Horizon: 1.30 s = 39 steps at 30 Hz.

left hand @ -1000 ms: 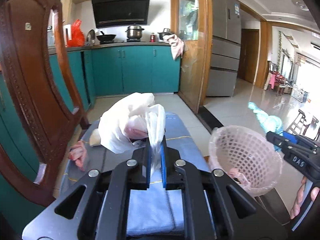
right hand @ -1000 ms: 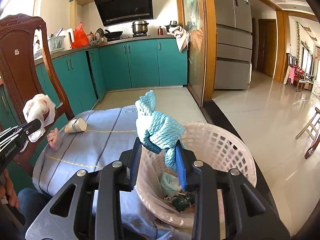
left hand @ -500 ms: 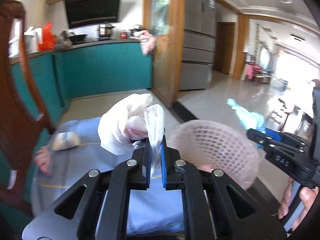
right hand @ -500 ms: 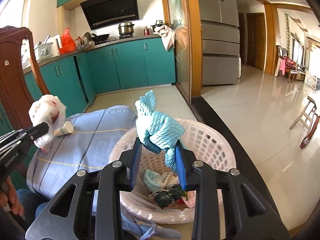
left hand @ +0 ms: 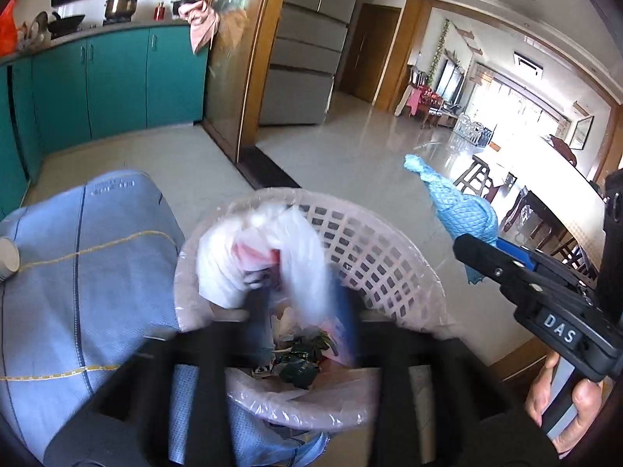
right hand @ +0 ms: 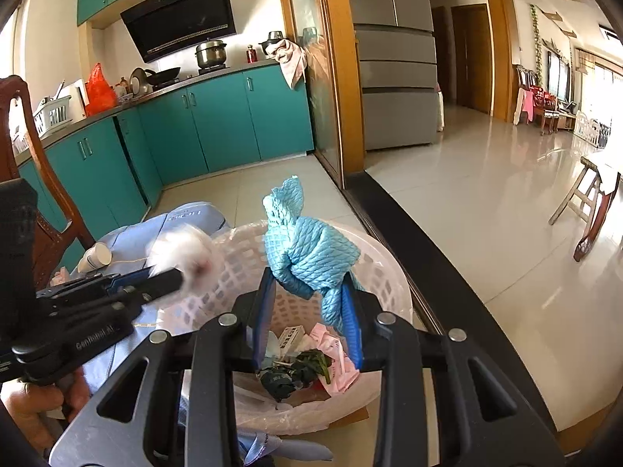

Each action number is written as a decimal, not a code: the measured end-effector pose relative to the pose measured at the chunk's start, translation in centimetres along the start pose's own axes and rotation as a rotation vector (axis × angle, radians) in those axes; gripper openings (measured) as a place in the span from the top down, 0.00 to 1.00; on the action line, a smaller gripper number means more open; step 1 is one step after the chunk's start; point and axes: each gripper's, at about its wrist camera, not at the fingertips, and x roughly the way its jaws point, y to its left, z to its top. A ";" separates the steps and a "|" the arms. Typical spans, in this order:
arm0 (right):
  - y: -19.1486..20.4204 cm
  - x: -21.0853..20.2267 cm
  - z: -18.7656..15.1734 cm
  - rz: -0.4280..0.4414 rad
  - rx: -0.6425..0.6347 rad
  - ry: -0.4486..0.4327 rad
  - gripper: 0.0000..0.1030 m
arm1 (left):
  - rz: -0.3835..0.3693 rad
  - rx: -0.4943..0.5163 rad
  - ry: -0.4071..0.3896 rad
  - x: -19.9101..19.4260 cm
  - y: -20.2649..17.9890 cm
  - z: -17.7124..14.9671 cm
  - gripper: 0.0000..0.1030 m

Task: Collect trash
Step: 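Carry the cloth and tissue over the wastebasket and open both tools, then grasp the pink wrapped package with the right tool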

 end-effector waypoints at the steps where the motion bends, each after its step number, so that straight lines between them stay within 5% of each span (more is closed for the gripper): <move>1: 0.0 0.2 0.0 0.004 0.004 0.005 0.68 | 0.026 -0.010 -0.012 -0.1 0.2 0.0 0.29; 5: 0.2 1.4 0.4 0.008 0.001 0.029 0.62 | 0.090 -0.019 -0.030 -1.1 1.5 -0.3 0.27; 10: 1.3 3.0 -0.2 0.001 -0.011 0.067 0.29 | 0.236 -0.034 -0.038 -3.3 4.0 -1.4 0.26; 14: 3.6 3.8 -0.3 0.076 -0.030 0.078 0.29 | 0.352 -0.039 -0.055 -7.4 6.6 -3.6 0.24; 19: 12.9 6.1 -0.1 0.283 -0.136 0.115 0.29 | 0.529 0.000 -0.087 -14.0 9.1 -7.3 0.22; 24: 27.4 10.0 -0.4 0.553 -0.287 0.171 0.29 | 0.652 -0.016 -0.063 -18.9 12.4 -9.9 0.21; 27: 34.4 12.8 -1.4 0.668 -0.313 0.255 0.29 | 0.667 -0.060 -0.069 -21.4 14.0 -10.9 0.20; 30: 40.2 15.8 -2.6 0.691 -0.363 0.310 0.29 | 0.687 -0.084 -0.076 -22.9 15.3 -11.6 0.19; 39: 45.8 21.0 -4.5 0.741 -0.375 0.439 0.30 | 0.678 -0.103 -0.090 -24.4 17.0 -12.7 0.18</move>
